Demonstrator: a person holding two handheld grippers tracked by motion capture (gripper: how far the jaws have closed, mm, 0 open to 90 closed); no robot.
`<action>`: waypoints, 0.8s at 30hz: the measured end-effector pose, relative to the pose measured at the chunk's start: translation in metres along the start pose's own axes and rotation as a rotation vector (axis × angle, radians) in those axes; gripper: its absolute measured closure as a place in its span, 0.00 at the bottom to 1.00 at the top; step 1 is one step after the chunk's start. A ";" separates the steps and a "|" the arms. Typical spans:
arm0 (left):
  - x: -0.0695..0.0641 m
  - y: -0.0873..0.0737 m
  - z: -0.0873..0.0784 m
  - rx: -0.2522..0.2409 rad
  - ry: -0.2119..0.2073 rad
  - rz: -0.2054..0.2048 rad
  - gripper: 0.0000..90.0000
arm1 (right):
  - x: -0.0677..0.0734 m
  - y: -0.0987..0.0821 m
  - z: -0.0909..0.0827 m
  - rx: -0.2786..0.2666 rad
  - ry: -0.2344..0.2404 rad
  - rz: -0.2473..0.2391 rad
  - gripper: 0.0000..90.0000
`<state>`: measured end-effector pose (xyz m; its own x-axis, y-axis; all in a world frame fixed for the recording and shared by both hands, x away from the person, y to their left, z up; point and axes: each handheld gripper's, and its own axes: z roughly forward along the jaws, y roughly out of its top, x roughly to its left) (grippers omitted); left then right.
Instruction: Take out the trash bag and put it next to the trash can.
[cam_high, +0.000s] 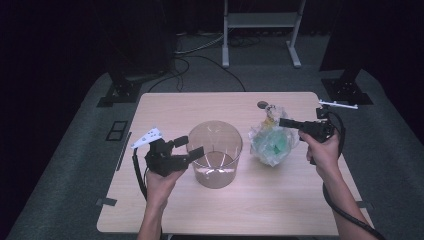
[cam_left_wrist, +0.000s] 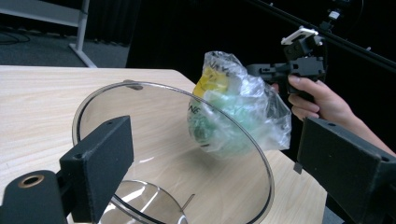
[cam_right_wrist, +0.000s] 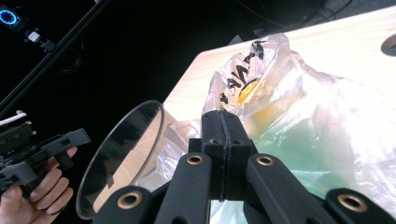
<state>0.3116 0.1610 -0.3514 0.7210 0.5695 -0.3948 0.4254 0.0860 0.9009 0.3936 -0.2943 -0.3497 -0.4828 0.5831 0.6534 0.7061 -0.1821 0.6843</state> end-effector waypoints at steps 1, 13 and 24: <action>0.000 0.000 0.000 0.000 0.000 0.000 0.10 | -0.001 -0.001 0.002 0.003 0.001 0.007 1.00; 0.002 0.000 -0.002 -0.006 0.002 -0.003 0.10 | -0.012 -0.016 0.025 0.048 0.000 0.029 1.00; 0.002 -0.001 0.001 0.003 0.001 -0.003 0.10 | -0.023 -0.029 0.035 0.083 -0.012 0.039 1.00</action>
<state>0.3129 0.1610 -0.3529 0.7189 0.5703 -0.3973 0.4293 0.0852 0.8991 0.4021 -0.2747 -0.3956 -0.4483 0.5863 0.6747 0.7651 -0.1386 0.6288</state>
